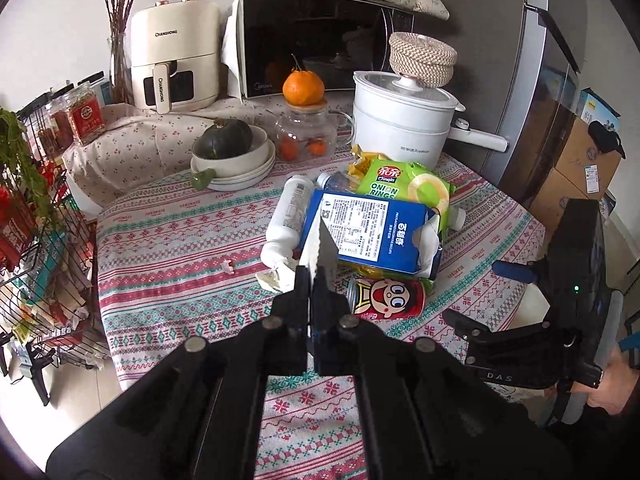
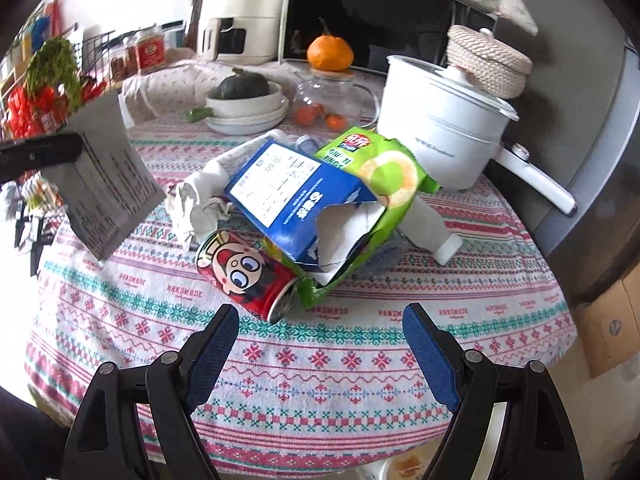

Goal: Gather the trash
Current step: 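Grasp the red cartoon-face can with the right tool while the left tool holds the receipt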

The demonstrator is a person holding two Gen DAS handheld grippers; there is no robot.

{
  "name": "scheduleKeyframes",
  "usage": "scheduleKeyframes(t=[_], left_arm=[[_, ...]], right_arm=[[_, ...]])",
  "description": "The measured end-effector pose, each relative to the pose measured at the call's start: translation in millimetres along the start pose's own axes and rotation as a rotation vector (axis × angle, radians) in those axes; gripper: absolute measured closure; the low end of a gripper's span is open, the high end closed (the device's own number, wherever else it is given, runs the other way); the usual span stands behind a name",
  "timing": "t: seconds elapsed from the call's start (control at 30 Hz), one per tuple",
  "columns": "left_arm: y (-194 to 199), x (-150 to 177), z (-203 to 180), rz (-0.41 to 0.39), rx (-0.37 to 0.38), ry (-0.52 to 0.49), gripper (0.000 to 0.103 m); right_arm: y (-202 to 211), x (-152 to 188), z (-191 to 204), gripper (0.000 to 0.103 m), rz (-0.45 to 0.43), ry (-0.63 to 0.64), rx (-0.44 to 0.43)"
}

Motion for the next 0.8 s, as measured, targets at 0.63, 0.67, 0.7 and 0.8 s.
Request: scheduleKeyframes(t=[0.63,0.67,0.7,0.8], left_arm=[[5.1,11.9,51.6,0.019,-0.03,0.086,0.101],[4.9,11.4,51.8,0.02,-0.029,0.087,0.101],[4.9,11.8,52.0,0.021,-0.027,0.088,0.101],[5.1,12.2,51.6,0.022,-0.024,0.09,0.101]], right_arm=[[-92.2,-12.0,48.5,0.01,-0.068,-0.475,0.104],[-95.7,-12.0,49.2,0.009,-0.068,-0.477,0.111],[-98.3,-12.7,49.5,0.009,-0.068,-0.478,0.117],[-102.2,-15.7,47.6,0.009,-0.079,-0.486,0.134]])
Point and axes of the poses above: each gripper's, at about its wrist camera, not at the fingertips, and y roughly against the way its jaws point, z to its left, x to its underside, the point moved 4 cm from there along -y, roughly the way its jaws point, and after that the axes turned 9 degrees about -x, right-handed, at the moved point
